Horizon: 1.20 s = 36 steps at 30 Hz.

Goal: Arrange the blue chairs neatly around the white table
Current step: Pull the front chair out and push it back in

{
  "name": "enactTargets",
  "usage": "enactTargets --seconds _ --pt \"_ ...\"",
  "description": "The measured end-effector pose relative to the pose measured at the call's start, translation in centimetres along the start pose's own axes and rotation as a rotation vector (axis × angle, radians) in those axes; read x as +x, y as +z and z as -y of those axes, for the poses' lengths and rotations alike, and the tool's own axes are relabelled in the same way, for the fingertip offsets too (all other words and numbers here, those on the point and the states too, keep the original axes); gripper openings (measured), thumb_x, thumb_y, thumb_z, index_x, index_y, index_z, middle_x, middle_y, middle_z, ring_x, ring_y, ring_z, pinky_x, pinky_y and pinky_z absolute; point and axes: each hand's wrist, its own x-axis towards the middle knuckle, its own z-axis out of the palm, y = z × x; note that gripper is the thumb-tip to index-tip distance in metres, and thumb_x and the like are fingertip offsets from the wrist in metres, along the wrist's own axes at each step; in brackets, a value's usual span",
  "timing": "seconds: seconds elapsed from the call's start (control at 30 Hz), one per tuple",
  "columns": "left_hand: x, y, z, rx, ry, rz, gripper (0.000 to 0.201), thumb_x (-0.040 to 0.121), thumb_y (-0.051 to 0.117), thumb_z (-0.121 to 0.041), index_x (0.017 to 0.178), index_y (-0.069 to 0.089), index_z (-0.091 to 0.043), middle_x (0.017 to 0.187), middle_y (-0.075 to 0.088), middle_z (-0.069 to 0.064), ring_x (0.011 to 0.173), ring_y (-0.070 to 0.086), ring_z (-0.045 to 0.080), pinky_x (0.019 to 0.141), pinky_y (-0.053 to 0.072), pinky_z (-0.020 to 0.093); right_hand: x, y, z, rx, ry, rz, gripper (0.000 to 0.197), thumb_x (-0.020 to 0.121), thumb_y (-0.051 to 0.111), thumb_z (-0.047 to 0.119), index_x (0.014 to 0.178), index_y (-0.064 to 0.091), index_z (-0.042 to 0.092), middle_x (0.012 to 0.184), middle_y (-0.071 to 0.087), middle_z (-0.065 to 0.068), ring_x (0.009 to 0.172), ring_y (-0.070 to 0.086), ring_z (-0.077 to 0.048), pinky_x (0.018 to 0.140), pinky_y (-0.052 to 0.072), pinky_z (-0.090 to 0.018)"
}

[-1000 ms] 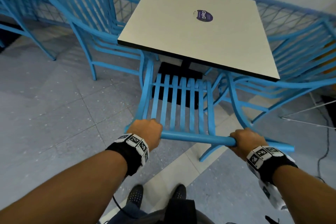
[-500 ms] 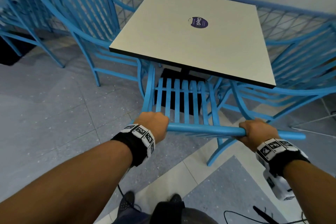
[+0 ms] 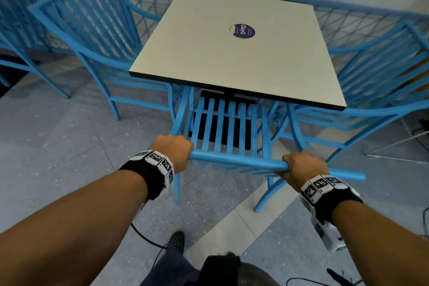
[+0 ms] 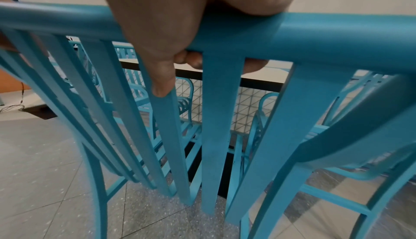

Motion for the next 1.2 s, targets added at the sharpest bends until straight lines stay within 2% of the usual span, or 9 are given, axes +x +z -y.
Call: enactTargets --seconds 0.13,0.23,0.37,0.53,0.63,0.73,0.83,1.0,1.2 --pt "1.2 -0.1 2.8 0.012 0.014 0.003 0.024 0.099 0.057 -0.028 0.119 0.067 -0.021 0.121 0.070 0.003 0.107 0.072 0.030 0.092 0.060 0.044 0.7 -0.5 2.5 0.016 0.000 0.027 0.032 0.084 0.054 0.055 0.093 0.062 0.026 0.086 0.059 0.004 0.093 0.058 -0.020 0.073 0.048 -0.032" --pt "2.1 -0.6 4.5 0.027 0.029 -0.011 0.023 0.100 0.056 -0.028 0.119 0.067 -0.022 0.121 0.070 0.002 0.106 0.072 0.029 0.090 0.059 0.043 1.6 -1.3 3.7 0.052 0.006 0.036 0.030 0.083 0.056 0.054 0.090 0.062 0.025 0.091 0.065 0.002 0.090 0.059 -0.021 0.075 0.052 -0.035" --pt "2.7 -0.8 6.3 0.017 0.033 -0.015 0.023 0.099 0.056 -0.032 0.119 0.066 -0.025 0.121 0.069 0.000 0.107 0.072 0.029 0.090 0.059 0.043 2.4 -2.0 5.1 0.035 0.012 0.016 0.032 0.083 0.056 0.055 0.091 0.063 0.024 0.090 0.065 0.002 0.090 0.059 -0.022 0.074 0.052 -0.035" --pt "2.5 1.0 8.6 -0.021 -0.003 0.036 0.029 0.098 0.056 -0.034 0.125 0.065 -0.026 0.126 0.067 0.000 0.113 0.070 0.031 0.096 0.059 0.044 3.6 -2.5 7.7 0.007 -0.008 0.027 0.032 0.084 0.054 0.055 0.093 0.063 0.026 0.080 0.051 0.005 0.087 0.057 -0.020 0.073 0.049 -0.035" --pt "3.1 1.0 9.0 -0.046 -0.007 0.023 0.028 0.099 0.058 -0.032 0.123 0.067 -0.023 0.123 0.068 0.002 0.111 0.070 0.032 0.094 0.059 0.045 4.6 -3.1 7.9 0.019 -0.004 0.039 0.031 0.084 0.055 0.054 0.091 0.063 0.025 0.078 0.051 0.005 0.082 0.055 -0.020 0.071 0.048 -0.034" --pt "4.1 0.7 8.9 -0.027 0.027 0.023 0.025 0.099 0.058 -0.029 0.121 0.067 -0.022 0.122 0.069 0.003 0.109 0.071 0.033 0.091 0.059 0.044 5.0 -2.6 7.7 0.038 0.005 0.069 0.030 0.085 0.056 0.049 0.092 0.064 0.021 0.080 0.053 0.002 0.090 0.057 -0.023 0.075 0.050 -0.035" --pt "5.1 1.2 9.2 0.019 0.041 0.036 0.025 0.100 0.056 -0.028 0.122 0.066 -0.020 0.124 0.068 0.003 0.109 0.071 0.033 0.090 0.059 0.044 5.3 -1.5 8.1 0.037 -0.008 0.094 0.029 0.085 0.056 0.047 0.092 0.065 0.020 0.084 0.060 0.000 0.089 0.057 -0.023 0.076 0.053 -0.037" --pt "6.6 0.6 10.2 0.013 -0.001 0.022 0.030 0.099 0.058 -0.029 0.127 0.066 -0.021 0.126 0.068 0.005 0.113 0.070 0.034 0.092 0.059 0.046 7.5 -2.3 8.5 0.024 -0.018 0.058 0.029 0.086 0.055 0.047 0.090 0.063 0.019 0.077 0.049 0.001 0.085 0.056 -0.024 0.070 0.048 -0.035" --pt "8.4 -0.1 10.5 -0.004 -0.013 -0.006 0.027 0.099 0.057 -0.027 0.122 0.068 -0.022 0.120 0.071 0.007 0.106 0.071 0.037 0.087 0.060 0.045 9.8 -2.9 8.3 0.037 -0.009 0.070 0.029 0.084 0.059 0.047 0.090 0.065 0.019 0.078 0.055 -0.003 0.085 0.061 -0.029 0.072 0.053 -0.038"
